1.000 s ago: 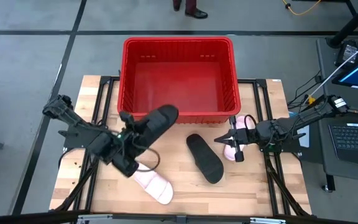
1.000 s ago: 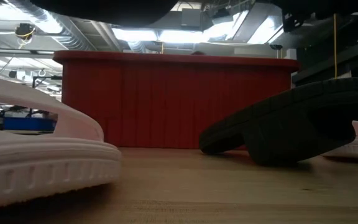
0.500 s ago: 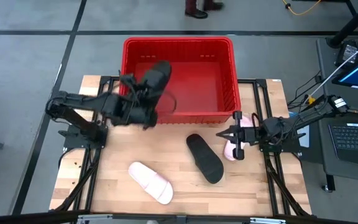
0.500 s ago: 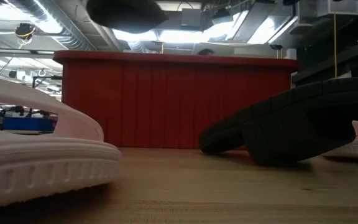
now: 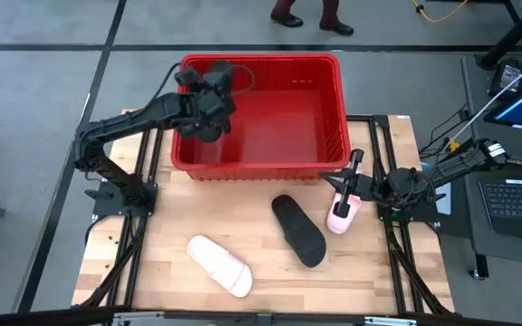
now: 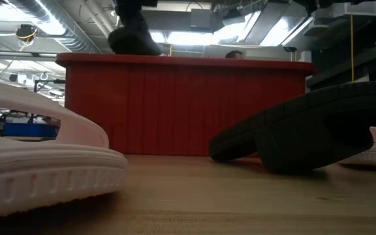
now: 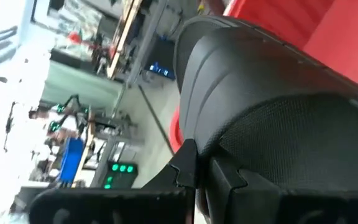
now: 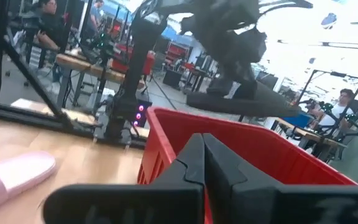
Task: Pick and place slides into bin
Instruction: Put the left black slide into the red container
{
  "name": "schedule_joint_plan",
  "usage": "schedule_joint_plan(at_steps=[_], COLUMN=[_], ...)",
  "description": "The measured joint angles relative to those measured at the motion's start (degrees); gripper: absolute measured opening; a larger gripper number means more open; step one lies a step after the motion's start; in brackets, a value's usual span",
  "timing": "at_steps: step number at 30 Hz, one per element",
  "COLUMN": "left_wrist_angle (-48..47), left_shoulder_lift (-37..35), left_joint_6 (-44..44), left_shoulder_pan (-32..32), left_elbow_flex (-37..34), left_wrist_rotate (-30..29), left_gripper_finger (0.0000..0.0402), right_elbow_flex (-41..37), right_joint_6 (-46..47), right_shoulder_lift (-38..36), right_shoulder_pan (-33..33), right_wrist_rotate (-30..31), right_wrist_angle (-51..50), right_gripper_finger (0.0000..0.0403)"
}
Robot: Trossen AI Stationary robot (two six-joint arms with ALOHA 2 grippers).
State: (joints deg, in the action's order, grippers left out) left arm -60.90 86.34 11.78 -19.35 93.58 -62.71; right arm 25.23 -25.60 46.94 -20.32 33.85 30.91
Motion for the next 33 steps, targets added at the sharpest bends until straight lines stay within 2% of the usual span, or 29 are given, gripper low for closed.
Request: schedule_joint_plan(at_steps=[5, 10, 13, 19, 26, 33], left_wrist_angle=[4.4, 14.5, 17.2, 17.2, 17.2, 16.5], left_shoulder_lift=[2.2, 5.3, 8.0, 13.7, 18.6, 19.7], left_joint_6=[1.3, 8.0, 8.3, 7.7, 6.9, 5.5], left_shoulder_pan=[-4.2, -6.7, -8.4, -10.4, -12.5, -13.8], left_elbow_flex=[-3.7, -8.6, -9.8, -10.1, -10.1, -10.1], left_wrist_rotate=[4.3, 5.0, 5.1, 5.2, 4.3, 4.4], left_gripper_finger=[0.0005, 0.0005, 0.0005, 0.0008, 0.0006, 0.0006], right_elbow_flex=[0.0, 0.0, 0.0, 0.0, 0.0, 0.0], right_joint_6=[-0.2, -0.2, -0.2, -0.2, -0.2, -0.2], right_shoulder_lift=[0.0, 0.0, 0.0, 0.1, 0.2, 0.2], right_shoulder_pan=[-0.1, 0.3, 0.3, 0.3, 0.3, 0.3], right_wrist_rotate=[0.0, 0.0, 0.0, 0.0, 0.0, 0.0], right_wrist_angle=[-2.3, -2.5, -3.2, -8.1, -8.5, -9.8], right_gripper_finger=[0.0004, 0.0004, 0.0004, 0.0004, 0.0004, 0.0004])
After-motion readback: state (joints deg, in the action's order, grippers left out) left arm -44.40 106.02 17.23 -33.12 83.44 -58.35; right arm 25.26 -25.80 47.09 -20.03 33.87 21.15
